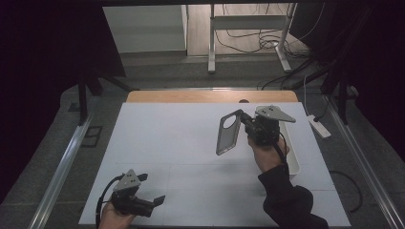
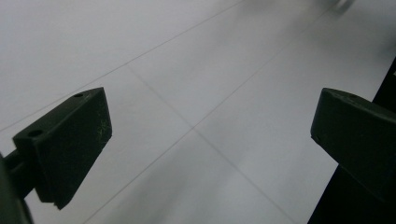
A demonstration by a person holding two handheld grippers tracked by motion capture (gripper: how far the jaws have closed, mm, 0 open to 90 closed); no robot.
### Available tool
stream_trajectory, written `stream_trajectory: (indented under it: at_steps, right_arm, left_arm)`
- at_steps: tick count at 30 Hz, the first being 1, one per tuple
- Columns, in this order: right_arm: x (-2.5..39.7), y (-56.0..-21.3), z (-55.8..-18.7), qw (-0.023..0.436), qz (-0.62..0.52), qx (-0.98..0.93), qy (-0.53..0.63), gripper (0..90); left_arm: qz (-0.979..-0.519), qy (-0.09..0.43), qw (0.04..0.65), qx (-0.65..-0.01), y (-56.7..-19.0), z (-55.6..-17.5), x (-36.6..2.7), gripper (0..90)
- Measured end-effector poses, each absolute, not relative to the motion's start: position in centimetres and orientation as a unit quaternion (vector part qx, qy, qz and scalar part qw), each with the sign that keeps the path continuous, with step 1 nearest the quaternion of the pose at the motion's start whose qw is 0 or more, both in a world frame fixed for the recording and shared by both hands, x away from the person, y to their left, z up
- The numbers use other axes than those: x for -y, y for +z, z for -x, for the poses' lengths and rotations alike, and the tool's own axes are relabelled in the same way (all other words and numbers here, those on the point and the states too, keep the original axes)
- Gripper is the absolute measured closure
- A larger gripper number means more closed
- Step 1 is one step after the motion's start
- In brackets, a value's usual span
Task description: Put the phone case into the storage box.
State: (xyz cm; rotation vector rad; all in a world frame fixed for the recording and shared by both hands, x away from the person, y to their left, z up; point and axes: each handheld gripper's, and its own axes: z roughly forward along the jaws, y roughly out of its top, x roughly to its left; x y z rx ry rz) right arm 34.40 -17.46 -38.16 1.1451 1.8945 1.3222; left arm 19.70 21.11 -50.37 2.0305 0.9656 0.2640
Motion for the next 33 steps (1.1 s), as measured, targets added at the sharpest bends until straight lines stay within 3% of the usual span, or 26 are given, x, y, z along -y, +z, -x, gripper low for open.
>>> stream_trajectory:
  at_steps: [18,33]
  right_arm:
    - [17.6,-36.9,-35.8,0.293,-0.431,-0.700,0.488,88.9]
    - [18.4,-35.7,-36.7,0.306,-0.435,-0.693,0.487,88.9]
  left_arm:
    - [-0.802,0.107,0.409,-0.422,-51.1,-17.5,-23.8,0.0]
    - [-0.820,0.093,0.384,-0.414,-51.7,-17.3,-23.2,0.0]
